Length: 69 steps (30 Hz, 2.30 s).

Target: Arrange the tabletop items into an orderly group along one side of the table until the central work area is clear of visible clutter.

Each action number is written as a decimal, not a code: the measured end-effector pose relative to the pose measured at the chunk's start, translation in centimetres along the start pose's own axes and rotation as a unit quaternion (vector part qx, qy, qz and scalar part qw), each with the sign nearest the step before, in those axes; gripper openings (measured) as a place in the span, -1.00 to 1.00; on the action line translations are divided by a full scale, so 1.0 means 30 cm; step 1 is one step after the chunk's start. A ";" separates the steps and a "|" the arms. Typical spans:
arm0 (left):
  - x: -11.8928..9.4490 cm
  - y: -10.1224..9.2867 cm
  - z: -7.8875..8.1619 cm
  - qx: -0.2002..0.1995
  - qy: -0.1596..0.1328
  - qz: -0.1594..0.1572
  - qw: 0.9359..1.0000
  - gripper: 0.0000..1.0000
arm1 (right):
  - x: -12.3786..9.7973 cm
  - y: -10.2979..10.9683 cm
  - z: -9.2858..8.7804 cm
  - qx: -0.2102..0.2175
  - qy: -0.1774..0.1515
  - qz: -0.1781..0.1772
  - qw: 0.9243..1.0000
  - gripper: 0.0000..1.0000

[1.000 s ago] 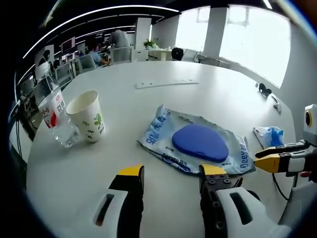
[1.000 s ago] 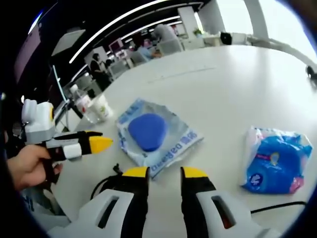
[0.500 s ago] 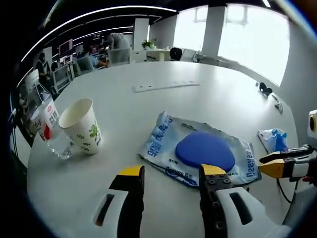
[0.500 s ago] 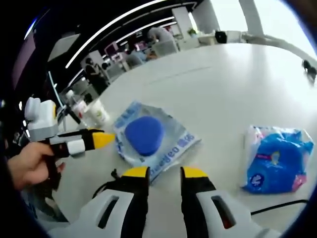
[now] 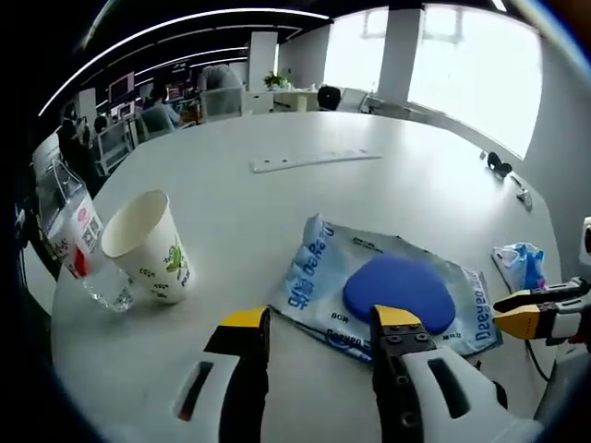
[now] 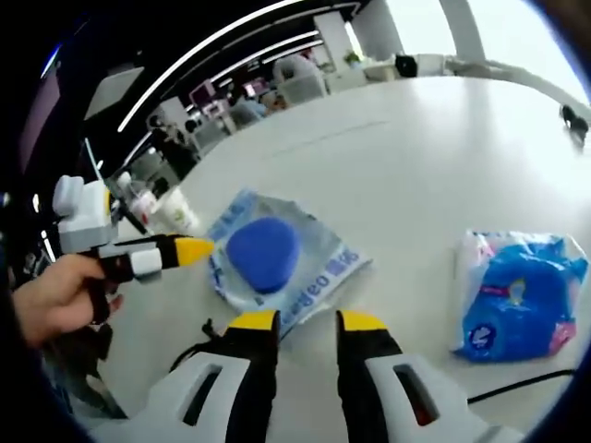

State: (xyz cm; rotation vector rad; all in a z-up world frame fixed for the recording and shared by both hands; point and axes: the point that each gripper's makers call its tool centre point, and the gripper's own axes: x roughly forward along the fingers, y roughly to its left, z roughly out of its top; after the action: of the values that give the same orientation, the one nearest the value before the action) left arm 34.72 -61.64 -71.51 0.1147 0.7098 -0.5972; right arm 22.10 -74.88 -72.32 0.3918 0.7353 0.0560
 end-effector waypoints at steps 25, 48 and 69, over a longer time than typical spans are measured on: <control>0.099 -0.001 0.085 0.021 -0.005 -0.019 1.000 -0.30 | 0.038 -0.025 0.015 0.026 -0.006 -0.009 1.000 -0.63; 0.130 -0.029 0.097 0.034 -0.007 -0.029 0.999 -0.62 | 0.068 -0.050 0.032 0.039 -0.004 -0.022 0.999 -0.72; 0.150 0.012 0.095 0.047 -0.006 -0.017 0.999 -0.96 | 0.083 -0.055 0.036 0.046 0.003 -0.023 0.999 -0.75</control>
State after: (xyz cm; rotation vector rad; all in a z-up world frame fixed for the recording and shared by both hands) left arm 39.27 -64.32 -72.28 0.1862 0.6727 -0.6627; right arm 24.53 -76.32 -73.79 0.4633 0.7541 -0.0206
